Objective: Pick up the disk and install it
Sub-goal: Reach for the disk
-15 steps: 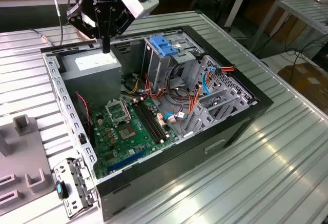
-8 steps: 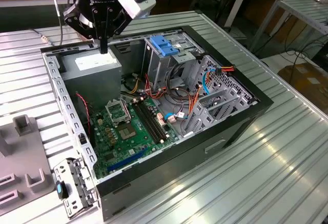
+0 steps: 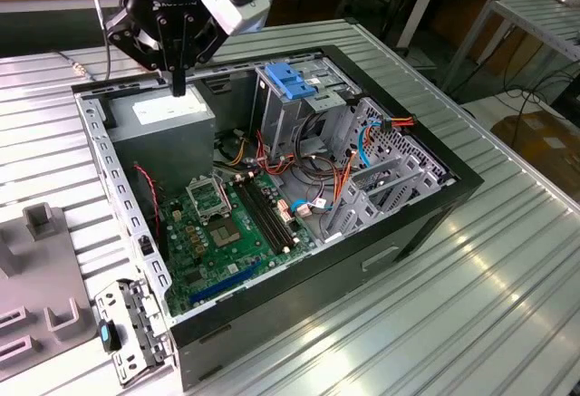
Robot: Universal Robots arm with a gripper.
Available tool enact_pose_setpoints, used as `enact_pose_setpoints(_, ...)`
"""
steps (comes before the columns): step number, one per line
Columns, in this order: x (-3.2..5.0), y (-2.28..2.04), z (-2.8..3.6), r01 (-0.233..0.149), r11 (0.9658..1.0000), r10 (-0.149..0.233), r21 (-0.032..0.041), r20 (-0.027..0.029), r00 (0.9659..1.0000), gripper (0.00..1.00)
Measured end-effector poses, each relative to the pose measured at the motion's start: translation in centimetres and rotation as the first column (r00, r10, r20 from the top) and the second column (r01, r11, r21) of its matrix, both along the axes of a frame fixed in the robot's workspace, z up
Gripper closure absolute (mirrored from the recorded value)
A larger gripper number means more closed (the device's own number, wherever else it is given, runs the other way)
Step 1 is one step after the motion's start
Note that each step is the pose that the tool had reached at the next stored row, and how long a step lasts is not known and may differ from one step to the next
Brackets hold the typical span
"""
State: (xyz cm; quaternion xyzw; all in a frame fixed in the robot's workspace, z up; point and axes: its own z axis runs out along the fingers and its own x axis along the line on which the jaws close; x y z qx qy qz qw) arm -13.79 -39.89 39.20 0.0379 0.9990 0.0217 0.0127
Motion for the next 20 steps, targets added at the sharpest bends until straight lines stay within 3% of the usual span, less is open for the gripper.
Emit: enact_pose_setpoints(20, -0.94, 0.0, -0.1, 0.0, 1.0, 0.0, 0.0, -0.0007, 1.0, 0.89)
